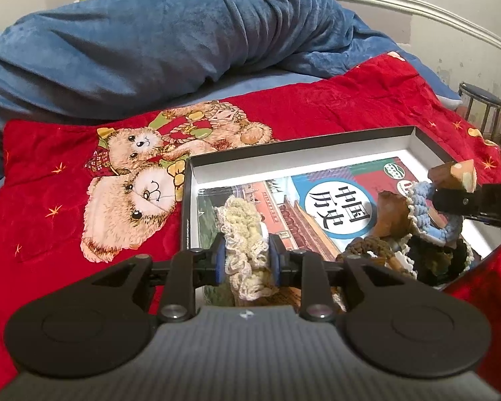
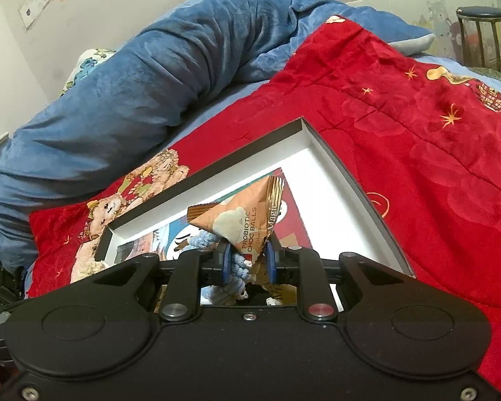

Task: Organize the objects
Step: 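Open left tool releasing cream scrunchie into box while right tool releases its items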

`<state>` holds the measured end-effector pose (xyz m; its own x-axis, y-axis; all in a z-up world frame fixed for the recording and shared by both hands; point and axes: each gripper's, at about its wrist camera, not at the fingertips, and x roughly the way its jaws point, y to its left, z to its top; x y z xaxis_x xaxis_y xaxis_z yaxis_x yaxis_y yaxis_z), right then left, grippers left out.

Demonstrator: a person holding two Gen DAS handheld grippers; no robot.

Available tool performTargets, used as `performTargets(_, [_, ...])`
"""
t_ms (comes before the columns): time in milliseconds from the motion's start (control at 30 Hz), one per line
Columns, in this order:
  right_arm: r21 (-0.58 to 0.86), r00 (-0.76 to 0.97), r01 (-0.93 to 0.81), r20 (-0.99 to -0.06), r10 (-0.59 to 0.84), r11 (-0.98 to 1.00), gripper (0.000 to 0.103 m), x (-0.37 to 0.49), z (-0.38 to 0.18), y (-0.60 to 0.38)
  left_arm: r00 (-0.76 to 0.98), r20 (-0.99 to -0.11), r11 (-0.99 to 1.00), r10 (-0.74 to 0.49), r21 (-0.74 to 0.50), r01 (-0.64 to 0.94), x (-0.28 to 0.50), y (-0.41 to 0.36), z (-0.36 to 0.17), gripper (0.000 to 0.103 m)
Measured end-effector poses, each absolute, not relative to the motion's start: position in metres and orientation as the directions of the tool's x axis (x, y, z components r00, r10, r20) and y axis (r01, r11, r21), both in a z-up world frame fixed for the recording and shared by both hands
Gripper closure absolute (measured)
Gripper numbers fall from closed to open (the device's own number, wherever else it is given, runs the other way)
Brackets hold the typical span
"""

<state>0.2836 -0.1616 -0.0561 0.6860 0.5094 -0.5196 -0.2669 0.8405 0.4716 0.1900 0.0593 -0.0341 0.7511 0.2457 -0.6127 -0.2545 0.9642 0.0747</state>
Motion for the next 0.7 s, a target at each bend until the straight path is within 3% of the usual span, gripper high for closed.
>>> performTargets(100, [0.487, 0.685, -0.256, -0.518, 0.512, 0.835, 0.081, 0.285, -0.057, -0.161, 0.757, -0.603, 0.962, 0.254, 0.078, -0.261, 0.188, 0.059, -0.033, 0.066])
performTargets(200, [0.510, 0.670, -0.257, -0.518, 0.531, 0.821, 0.078, 0.288, -0.056, -0.160, 0.759, -0.594, 0.959, 0.266, 0.082, -0.272, 0.186, 0.058, -0.032, 0.043])
performTargets(400, [0.463, 0.701, -0.263, -0.511, 0.497, 0.847, 0.037, 0.276, -0.037, -0.161, 0.779, -0.570, 0.958, 0.263, 0.060, -0.280, 0.177, 0.064, -0.021, 0.020])
performTargets(467, [0.487, 0.713, -0.250, -0.492, 0.499, 0.837, 0.017, 0.269, -0.029, -0.166, 0.789, -0.554, 0.957, 0.266, 0.051, -0.287, 0.173, 0.066, -0.014, 0.014])
performTargets(700, [0.540, 0.733, -0.204, -0.469, 0.493, 0.817, 0.010, 0.226, -0.004, -0.179, 0.821, -0.514, 0.957, 0.248, -0.002, -0.290, 0.138, 0.071, 0.007, 0.006])
